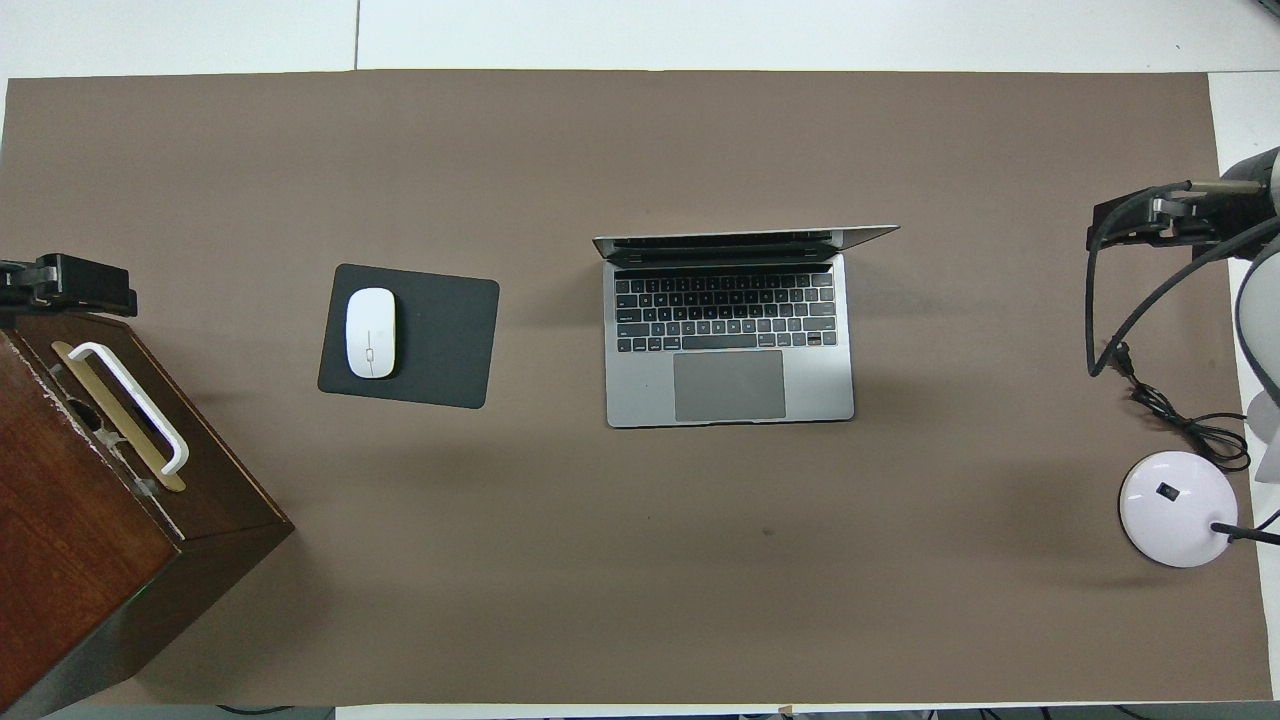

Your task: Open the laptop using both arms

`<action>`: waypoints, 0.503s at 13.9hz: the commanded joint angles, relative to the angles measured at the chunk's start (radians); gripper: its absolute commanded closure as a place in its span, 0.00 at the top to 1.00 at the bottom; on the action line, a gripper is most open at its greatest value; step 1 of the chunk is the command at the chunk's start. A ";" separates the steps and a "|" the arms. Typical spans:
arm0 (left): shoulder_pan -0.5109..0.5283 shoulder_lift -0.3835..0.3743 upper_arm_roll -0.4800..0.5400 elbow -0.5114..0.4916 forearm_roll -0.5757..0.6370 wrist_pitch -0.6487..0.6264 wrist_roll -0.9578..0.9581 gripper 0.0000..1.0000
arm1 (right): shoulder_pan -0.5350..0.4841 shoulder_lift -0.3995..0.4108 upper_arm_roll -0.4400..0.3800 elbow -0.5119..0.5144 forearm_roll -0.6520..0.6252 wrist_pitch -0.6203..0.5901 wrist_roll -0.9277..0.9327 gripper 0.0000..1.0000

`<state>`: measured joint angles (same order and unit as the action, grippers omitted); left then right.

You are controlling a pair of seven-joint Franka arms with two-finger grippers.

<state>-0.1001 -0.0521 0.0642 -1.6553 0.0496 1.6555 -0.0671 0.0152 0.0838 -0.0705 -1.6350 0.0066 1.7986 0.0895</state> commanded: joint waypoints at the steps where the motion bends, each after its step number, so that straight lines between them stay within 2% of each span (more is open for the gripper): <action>1: -0.010 -0.015 0.005 -0.023 0.019 0.023 0.004 1.00 | -0.003 -0.024 -0.003 -0.025 0.016 -0.001 -0.025 1.00; 7: -0.007 -0.015 0.005 -0.024 -0.010 0.023 0.004 1.00 | -0.003 -0.024 -0.003 -0.025 0.015 -0.001 -0.025 1.00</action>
<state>-0.1001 -0.0521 0.0638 -1.6560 0.0468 1.6578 -0.0671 0.0152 0.0837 -0.0705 -1.6350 0.0066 1.7986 0.0895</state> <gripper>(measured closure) 0.000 0.000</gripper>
